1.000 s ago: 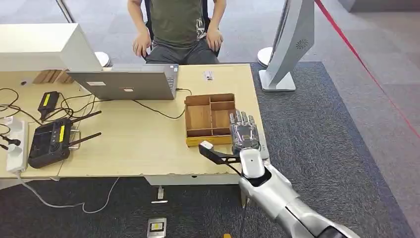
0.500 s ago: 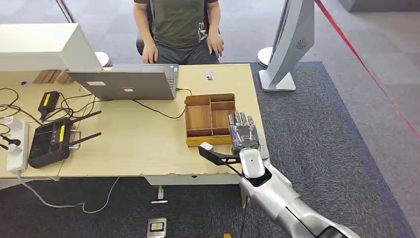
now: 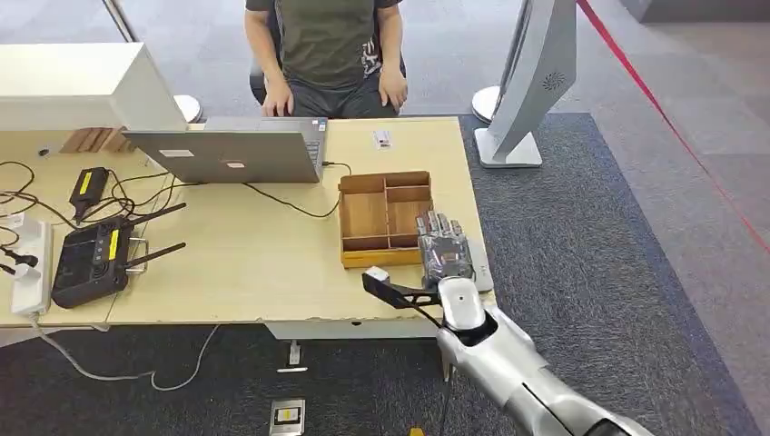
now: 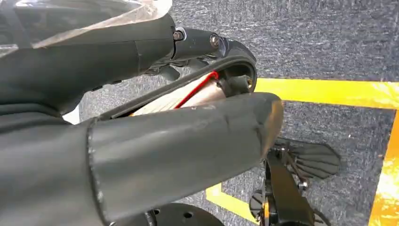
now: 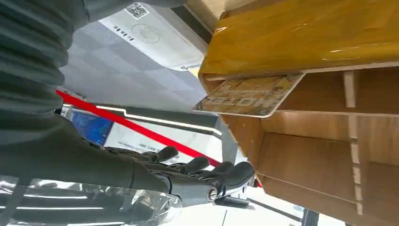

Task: Pass the card to the sensor for recognition and then transmit it.

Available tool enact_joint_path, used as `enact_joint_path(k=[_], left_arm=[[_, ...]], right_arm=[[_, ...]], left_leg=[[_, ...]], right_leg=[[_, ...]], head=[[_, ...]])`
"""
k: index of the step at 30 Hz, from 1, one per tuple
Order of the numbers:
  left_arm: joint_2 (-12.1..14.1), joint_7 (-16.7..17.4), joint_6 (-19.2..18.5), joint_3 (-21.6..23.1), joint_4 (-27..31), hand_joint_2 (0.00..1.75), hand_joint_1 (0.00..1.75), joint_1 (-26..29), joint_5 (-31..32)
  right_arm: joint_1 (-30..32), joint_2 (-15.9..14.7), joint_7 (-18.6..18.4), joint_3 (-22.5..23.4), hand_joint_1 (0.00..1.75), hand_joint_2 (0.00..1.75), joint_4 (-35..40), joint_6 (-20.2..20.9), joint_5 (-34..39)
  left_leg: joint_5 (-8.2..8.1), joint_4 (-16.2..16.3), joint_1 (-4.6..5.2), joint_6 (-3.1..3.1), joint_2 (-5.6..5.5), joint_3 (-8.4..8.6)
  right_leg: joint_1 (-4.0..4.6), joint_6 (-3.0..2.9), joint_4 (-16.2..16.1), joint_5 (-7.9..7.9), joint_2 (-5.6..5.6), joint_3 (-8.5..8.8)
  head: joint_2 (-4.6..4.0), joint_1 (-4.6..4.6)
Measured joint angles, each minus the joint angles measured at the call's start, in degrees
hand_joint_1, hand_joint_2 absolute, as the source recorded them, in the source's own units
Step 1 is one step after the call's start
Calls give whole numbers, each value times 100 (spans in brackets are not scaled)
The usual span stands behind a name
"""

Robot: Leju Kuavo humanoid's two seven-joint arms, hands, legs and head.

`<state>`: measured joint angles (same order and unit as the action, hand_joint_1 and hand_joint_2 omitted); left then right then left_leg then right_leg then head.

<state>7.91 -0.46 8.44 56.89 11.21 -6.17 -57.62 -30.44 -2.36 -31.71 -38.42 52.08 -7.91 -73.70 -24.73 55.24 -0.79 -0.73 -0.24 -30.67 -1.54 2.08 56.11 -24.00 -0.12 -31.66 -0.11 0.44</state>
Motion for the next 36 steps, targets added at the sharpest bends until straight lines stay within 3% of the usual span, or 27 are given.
enact_joint_path(k=[11, 35, 36], left_arm=[[-9, 98, 103, 0, 2, 0, 0, 0, -79], [-13, 144, 170, 0, 2, 0, 0, 1, -103], [-13, 144, 170, 0, 2, 0, 0, 1, -100]], right_arm=[[-54, 208, 140, -50, 0, 175, -164, -129, 92], [-115, 208, 9, -85, 0, 175, -328, -197, -112], [-115, 208, 11, -85, 12, 175, -328, -197, -111]], left_leg=[[0, 0, 0, 0, 0, 0], [0, 0, 0, 0, 0, 1], [0, 0, 0, 0, 0, 1]], right_leg=[[0, 0, 0, 0, 0, 1], [0, 1, 0, 1, 0, 1], [0, 1, 0, 1, 0, 1]], head=[[0, 2], [0, 2], [0, 0]])
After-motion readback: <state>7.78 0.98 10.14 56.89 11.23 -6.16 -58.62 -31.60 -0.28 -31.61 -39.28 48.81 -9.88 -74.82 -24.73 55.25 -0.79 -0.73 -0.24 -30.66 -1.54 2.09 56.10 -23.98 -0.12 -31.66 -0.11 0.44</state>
